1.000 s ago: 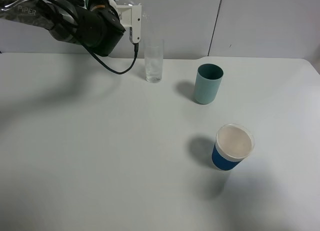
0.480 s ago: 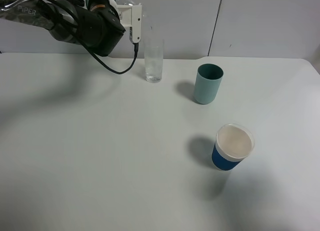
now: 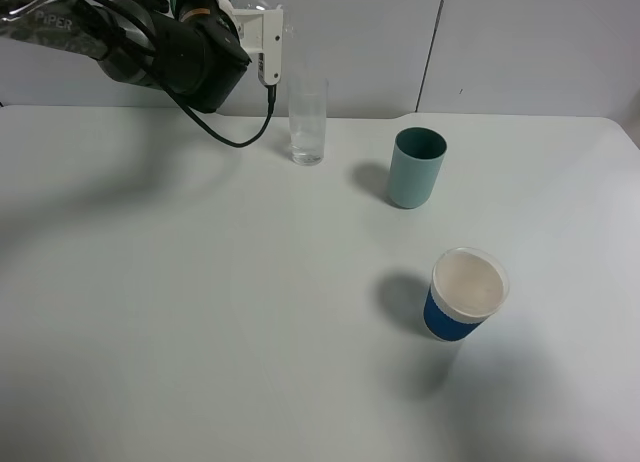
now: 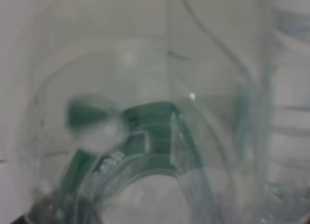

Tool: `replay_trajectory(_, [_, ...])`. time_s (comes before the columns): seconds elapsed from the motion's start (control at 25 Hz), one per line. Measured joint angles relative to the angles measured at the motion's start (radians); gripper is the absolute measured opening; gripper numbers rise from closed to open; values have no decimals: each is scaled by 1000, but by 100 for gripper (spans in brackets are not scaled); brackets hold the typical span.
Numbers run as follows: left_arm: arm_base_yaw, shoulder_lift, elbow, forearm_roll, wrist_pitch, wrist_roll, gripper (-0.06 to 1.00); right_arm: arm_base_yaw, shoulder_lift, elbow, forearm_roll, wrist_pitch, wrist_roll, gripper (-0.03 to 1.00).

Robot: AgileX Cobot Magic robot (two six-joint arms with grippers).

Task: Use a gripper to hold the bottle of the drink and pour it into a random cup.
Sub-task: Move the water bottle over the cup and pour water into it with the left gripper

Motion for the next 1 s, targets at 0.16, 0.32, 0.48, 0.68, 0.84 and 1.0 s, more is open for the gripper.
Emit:
replay_trajectory(0.16, [0, 0, 0, 12, -5, 5, 54, 0, 0, 0, 0, 0, 0, 74])
replay_trajectory(0.32, [0, 0, 0, 27, -10, 6, 54, 0, 0, 0, 0, 0, 0, 74])
replay_trajectory(0.48, [0, 0, 0, 30, -12, 8, 54, 0, 0, 0, 0, 0, 0, 74])
replay_trajectory(0.68, [0, 0, 0, 31, -12, 8, 54, 0, 0, 0, 0, 0, 0, 74])
replay_trajectory(0.84, [0, 0, 0, 37, -13, 15, 54, 0, 0, 0, 0, 0, 0, 74])
replay_trajectory(1.0, [0, 0, 0, 44, -13, 32, 54, 0, 0, 0, 0, 0, 0, 74])
